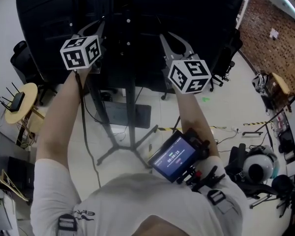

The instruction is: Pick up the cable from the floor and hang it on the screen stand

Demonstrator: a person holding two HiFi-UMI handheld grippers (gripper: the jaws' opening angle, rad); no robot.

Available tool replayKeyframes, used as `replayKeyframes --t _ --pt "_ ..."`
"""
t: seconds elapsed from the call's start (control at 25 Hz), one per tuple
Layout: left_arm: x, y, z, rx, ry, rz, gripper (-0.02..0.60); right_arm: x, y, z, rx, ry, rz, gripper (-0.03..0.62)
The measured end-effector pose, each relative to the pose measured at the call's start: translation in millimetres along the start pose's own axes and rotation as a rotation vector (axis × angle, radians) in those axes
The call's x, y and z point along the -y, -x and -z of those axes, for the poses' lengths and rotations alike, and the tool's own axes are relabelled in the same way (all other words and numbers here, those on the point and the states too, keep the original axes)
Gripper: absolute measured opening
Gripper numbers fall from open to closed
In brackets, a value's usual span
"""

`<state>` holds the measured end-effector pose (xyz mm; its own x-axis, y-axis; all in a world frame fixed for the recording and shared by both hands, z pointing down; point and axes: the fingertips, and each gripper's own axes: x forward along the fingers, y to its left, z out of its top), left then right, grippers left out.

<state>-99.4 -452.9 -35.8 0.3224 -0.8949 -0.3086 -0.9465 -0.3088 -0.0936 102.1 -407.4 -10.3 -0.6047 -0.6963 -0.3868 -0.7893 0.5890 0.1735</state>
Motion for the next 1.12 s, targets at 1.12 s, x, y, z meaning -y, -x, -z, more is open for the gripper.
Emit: replayKeyframes --t 1.12 --pt "30 -23 68 -0.110 0.005 0.075 0.002 -18 7 108 -0.214 -0.072 -0.025 0.055"
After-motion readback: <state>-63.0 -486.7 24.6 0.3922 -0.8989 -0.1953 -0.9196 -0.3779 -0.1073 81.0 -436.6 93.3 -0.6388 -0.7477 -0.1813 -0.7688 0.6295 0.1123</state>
